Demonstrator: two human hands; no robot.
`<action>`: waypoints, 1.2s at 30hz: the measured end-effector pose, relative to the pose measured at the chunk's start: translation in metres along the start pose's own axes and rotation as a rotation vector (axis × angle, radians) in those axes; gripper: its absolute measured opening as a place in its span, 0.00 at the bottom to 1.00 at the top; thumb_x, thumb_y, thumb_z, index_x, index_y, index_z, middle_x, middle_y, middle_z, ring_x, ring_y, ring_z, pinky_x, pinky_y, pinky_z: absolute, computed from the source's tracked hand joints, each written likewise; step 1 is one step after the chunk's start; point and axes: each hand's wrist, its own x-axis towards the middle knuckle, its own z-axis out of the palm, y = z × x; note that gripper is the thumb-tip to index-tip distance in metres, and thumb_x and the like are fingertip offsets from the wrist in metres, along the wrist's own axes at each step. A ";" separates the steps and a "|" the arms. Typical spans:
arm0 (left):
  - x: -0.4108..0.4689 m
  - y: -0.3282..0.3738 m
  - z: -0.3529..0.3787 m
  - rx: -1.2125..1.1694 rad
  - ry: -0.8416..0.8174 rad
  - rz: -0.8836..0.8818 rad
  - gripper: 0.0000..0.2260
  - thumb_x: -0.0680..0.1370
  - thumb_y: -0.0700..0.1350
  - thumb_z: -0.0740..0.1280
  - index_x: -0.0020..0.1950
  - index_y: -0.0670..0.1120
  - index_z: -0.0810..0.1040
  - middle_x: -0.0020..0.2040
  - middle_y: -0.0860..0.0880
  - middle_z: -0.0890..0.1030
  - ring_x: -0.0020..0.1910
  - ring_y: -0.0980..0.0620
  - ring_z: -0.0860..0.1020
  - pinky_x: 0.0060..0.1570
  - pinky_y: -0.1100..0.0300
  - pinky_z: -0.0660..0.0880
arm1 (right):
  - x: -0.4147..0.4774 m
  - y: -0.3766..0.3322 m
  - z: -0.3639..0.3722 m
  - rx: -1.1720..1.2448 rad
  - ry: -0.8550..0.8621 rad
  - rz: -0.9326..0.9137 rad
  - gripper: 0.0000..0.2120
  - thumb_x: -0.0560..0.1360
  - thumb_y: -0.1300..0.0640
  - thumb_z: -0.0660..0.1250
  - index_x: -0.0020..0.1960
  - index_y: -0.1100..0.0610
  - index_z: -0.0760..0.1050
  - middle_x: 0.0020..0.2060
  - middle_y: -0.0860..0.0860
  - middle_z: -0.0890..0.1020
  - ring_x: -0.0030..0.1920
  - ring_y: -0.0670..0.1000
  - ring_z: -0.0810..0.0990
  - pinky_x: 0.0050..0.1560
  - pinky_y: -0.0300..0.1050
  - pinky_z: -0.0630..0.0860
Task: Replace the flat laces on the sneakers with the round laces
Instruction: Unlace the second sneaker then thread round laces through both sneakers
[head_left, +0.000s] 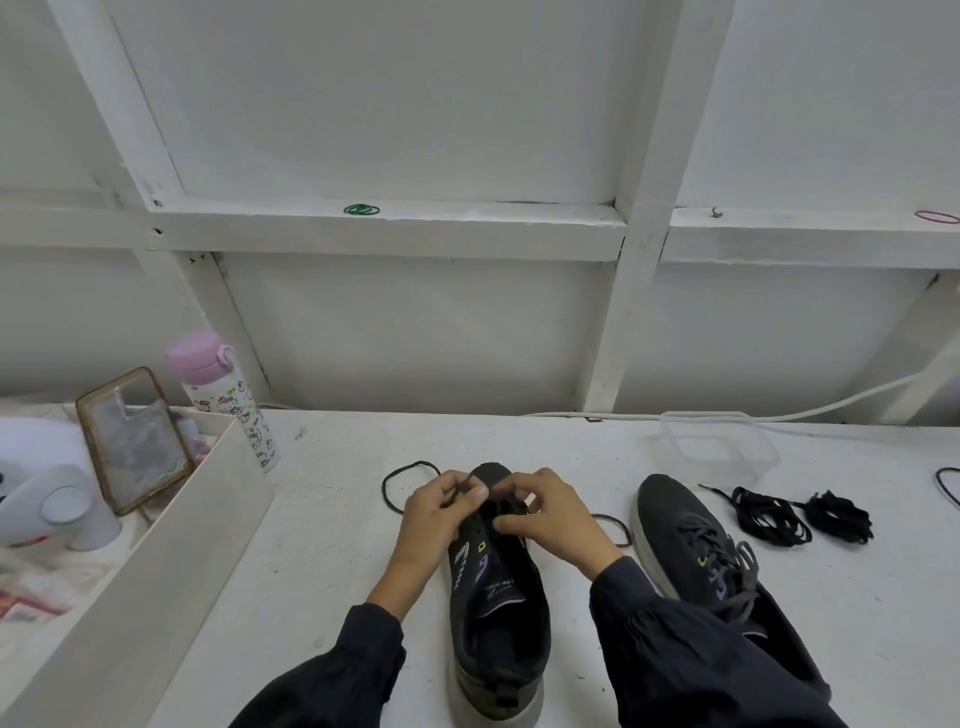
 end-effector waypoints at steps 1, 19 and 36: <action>0.000 0.003 0.000 0.023 -0.017 0.009 0.02 0.78 0.40 0.68 0.47 0.42 0.80 0.33 0.57 0.78 0.30 0.63 0.74 0.31 0.72 0.68 | 0.000 -0.003 0.002 0.011 0.028 -0.033 0.07 0.71 0.55 0.74 0.46 0.46 0.79 0.47 0.51 0.75 0.44 0.43 0.73 0.45 0.38 0.71; -0.011 -0.036 -0.028 0.356 0.007 0.025 0.03 0.75 0.44 0.72 0.44 0.53 0.83 0.38 0.55 0.83 0.26 0.59 0.68 0.33 0.69 0.67 | 0.012 -0.006 0.017 -0.329 0.042 0.039 0.06 0.70 0.60 0.68 0.40 0.58 0.83 0.37 0.53 0.84 0.40 0.52 0.81 0.40 0.44 0.76; -0.009 -0.015 -0.024 0.679 -0.075 0.124 0.04 0.74 0.45 0.69 0.41 0.54 0.80 0.38 0.59 0.81 0.40 0.65 0.78 0.37 0.74 0.70 | 0.009 -0.002 0.017 -0.010 -0.005 0.114 0.13 0.69 0.63 0.70 0.34 0.45 0.81 0.33 0.42 0.82 0.44 0.48 0.82 0.52 0.51 0.80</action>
